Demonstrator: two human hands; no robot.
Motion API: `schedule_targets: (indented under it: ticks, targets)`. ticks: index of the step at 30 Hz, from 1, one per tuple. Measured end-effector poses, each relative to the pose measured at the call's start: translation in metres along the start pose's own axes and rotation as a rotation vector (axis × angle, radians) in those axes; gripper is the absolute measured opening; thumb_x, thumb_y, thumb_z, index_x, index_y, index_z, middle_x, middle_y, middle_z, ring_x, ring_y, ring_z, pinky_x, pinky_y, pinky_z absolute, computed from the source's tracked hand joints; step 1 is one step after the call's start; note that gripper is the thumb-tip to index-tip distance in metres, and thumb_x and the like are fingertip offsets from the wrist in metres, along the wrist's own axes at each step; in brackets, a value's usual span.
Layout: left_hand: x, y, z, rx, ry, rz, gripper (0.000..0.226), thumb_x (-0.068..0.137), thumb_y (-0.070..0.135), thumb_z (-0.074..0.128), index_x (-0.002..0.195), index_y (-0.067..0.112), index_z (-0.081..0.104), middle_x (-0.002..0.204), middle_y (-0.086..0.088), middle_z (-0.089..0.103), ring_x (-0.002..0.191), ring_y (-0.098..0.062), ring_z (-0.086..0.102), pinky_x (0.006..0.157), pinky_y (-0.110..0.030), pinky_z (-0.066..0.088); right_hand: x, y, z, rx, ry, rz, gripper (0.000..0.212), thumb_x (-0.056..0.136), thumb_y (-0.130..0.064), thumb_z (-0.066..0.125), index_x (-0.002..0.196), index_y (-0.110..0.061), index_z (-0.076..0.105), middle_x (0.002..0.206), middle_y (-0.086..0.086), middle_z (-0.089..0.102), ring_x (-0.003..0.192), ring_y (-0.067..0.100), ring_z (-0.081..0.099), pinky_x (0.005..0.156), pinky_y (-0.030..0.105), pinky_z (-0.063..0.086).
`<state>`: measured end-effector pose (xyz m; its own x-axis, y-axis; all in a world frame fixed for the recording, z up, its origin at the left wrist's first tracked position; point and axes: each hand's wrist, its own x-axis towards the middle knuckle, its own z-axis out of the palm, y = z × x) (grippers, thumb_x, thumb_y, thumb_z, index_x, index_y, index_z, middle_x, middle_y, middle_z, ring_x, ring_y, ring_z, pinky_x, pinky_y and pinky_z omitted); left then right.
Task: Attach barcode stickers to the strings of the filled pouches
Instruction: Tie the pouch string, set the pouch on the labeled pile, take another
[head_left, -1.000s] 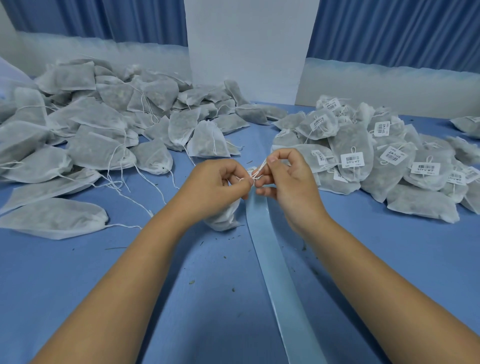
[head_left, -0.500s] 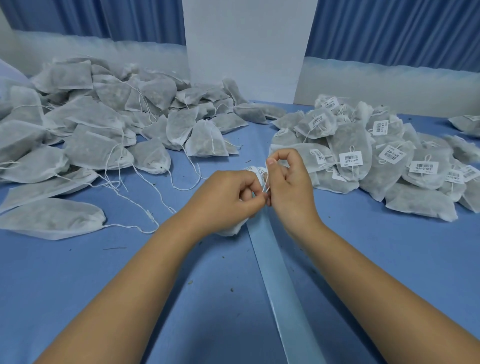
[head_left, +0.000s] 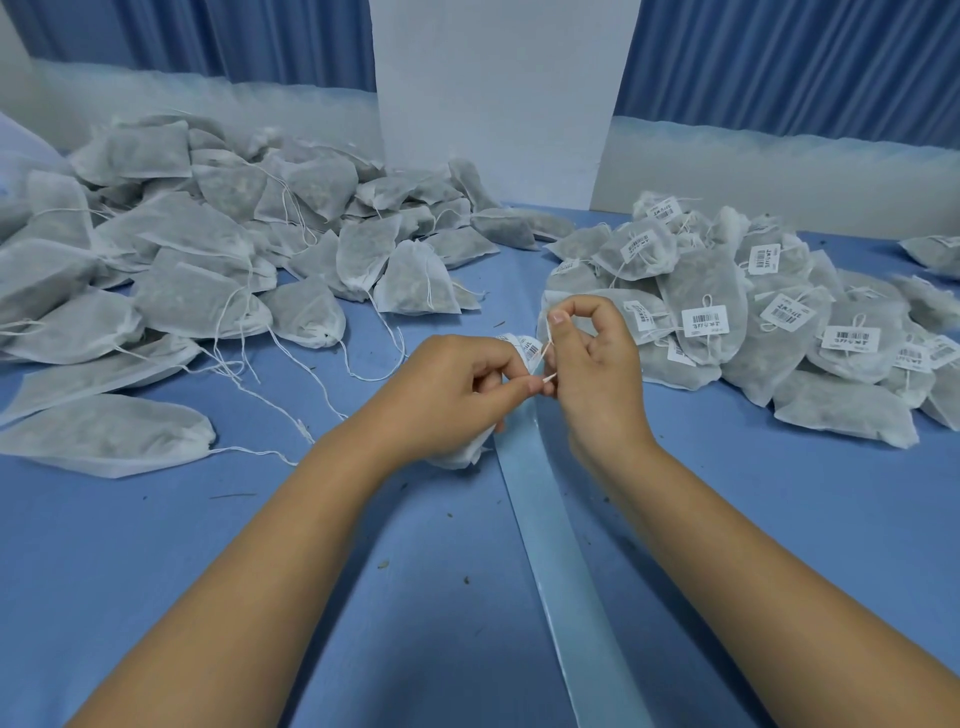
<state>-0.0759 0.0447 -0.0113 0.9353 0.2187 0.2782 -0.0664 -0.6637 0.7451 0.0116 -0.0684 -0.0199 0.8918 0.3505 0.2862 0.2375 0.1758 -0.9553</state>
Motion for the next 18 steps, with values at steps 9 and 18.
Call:
schedule_targets:
  ticks: [9, 18]
  targets:
    - [0.001, -0.013, -0.017, -0.029, -0.077, -0.078, 0.019, 0.079, 0.041, 0.08, 0.092, 0.036, 0.069, 0.082, 0.028, 0.063, 0.076, 0.008, 0.057, 0.073, -0.011, 0.042, 0.007, -0.005, -0.009, -0.049, 0.038, -0.08, 0.014, 0.103, -0.018, 0.047, 0.09, -0.021, 0.049, 0.057, 0.002, 0.045, 0.046, 0.009, 0.043, 0.047, 0.019, 0.042]
    - [0.0, -0.021, -0.036, -0.155, -0.183, -0.225, 0.038, 0.066, 0.053, 0.063, 0.088, 0.023, 0.063, 0.081, 0.012, 0.059, 0.078, -0.007, 0.052, 0.076, -0.031, 0.036, 0.011, -0.009, -0.016, -0.053, 0.085, -0.165, 0.015, 0.103, -0.017, 0.047, 0.089, -0.024, 0.048, 0.056, 0.0, 0.041, 0.048, 0.01, 0.037, 0.045, 0.024, 0.037]
